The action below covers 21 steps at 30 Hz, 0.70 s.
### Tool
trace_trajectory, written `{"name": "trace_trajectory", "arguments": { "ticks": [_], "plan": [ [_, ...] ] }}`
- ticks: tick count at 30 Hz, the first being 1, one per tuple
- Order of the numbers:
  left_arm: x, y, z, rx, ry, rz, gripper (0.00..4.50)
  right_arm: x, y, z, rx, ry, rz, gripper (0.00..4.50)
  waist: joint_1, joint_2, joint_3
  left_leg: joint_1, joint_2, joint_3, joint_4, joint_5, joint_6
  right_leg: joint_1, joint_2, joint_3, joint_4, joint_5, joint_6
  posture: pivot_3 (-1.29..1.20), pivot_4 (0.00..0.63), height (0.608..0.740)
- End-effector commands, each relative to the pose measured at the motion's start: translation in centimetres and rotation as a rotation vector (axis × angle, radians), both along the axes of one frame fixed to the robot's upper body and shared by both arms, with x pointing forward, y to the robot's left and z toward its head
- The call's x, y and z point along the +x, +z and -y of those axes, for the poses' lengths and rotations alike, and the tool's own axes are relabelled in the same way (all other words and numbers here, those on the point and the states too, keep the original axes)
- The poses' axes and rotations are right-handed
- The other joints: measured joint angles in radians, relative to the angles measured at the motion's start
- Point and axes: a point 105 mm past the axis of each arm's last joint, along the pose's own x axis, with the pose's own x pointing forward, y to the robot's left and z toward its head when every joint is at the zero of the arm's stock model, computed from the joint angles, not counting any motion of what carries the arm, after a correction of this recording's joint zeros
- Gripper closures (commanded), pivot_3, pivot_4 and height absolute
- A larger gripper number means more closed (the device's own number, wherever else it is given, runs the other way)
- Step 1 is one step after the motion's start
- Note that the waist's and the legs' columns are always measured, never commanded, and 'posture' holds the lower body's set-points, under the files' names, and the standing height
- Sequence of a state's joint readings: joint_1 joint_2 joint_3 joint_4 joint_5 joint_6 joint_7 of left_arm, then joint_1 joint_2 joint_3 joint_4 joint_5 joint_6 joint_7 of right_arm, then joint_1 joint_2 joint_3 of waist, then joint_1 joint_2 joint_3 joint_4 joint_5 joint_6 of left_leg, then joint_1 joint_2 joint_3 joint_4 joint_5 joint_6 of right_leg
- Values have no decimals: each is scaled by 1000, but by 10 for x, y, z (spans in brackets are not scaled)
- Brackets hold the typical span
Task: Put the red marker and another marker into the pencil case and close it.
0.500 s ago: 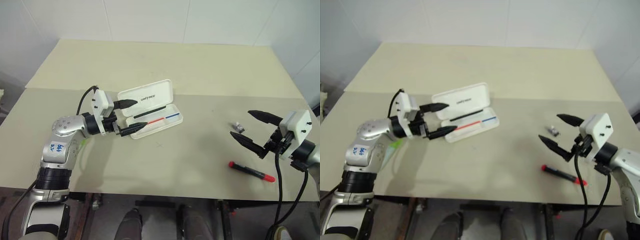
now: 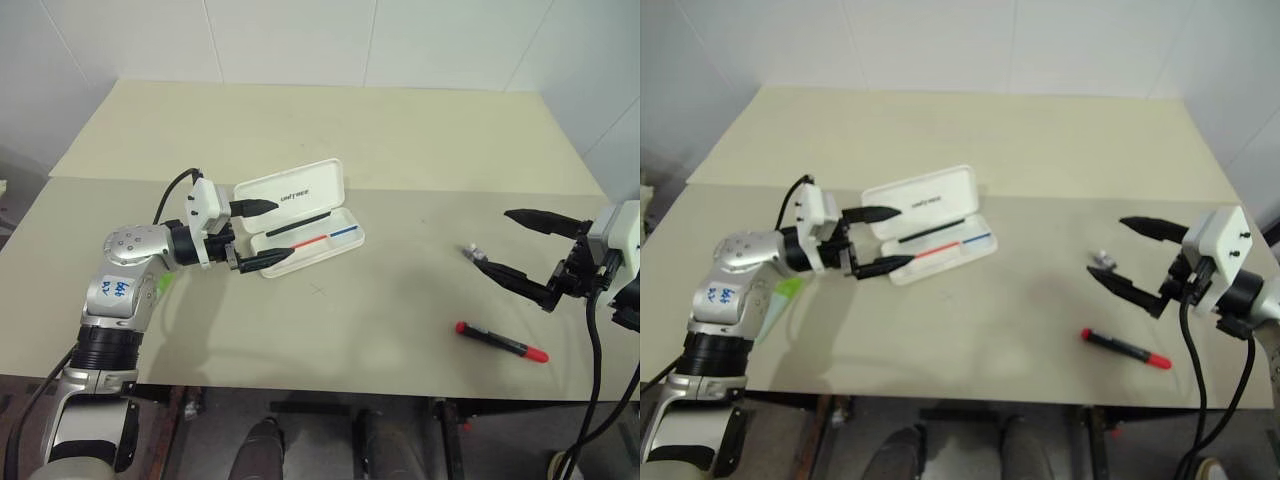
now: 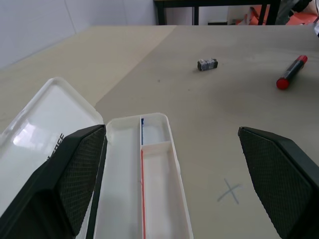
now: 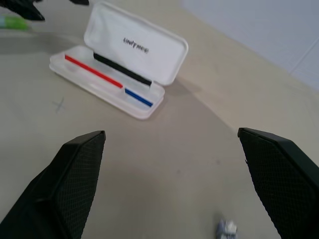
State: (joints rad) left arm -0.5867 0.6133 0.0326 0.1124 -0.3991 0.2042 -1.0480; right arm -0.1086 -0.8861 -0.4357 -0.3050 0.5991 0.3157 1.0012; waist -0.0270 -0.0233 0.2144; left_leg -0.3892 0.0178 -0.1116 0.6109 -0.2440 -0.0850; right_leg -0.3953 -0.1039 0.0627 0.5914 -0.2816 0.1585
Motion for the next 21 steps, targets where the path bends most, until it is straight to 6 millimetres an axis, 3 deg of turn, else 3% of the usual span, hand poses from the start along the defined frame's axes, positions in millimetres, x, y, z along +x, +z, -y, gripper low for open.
{"name": "trace_trajectory", "arguments": {
  "ticks": [1, 7, 14, 21],
  "plan": [
    [-4, 11, -7, -1, 14, 50, 35, 3, 4, -7, -3, 35, 16, 0, 0, 0, 0, 0, 0, 0, 0, 0, 0, 0, 0, 0, 0, 0, 0, 0, 150, 740],
    [-13, 9, -14, 20, 26, 52, 1915, 13, 3, -21, 18, 72, 29, 0, -1, 0, 0, 0, 0, 0, -1, 0, 0, 0, 0, 0, 0, 1, 2, 0, 150, 740],
    [-24, -3, -21, 64, 41, -12, 1915, 13, -5, -42, 33, 141, -1, 0, 0, 0, 0, 0, 0, 0, -1, 0, 0, 0, 0, 0, 0, 1, 2, 0, 150, 740],
    [-24, -17, -26, 152, 67, -79, 1915, 7, -16, -50, 43, 183, -45, 0, 1, 0, 0, 0, 0, 0, 0, 0, 0, 0, 0, 0, 0, 1, 1, 0, 150, 740]
  ]
}}
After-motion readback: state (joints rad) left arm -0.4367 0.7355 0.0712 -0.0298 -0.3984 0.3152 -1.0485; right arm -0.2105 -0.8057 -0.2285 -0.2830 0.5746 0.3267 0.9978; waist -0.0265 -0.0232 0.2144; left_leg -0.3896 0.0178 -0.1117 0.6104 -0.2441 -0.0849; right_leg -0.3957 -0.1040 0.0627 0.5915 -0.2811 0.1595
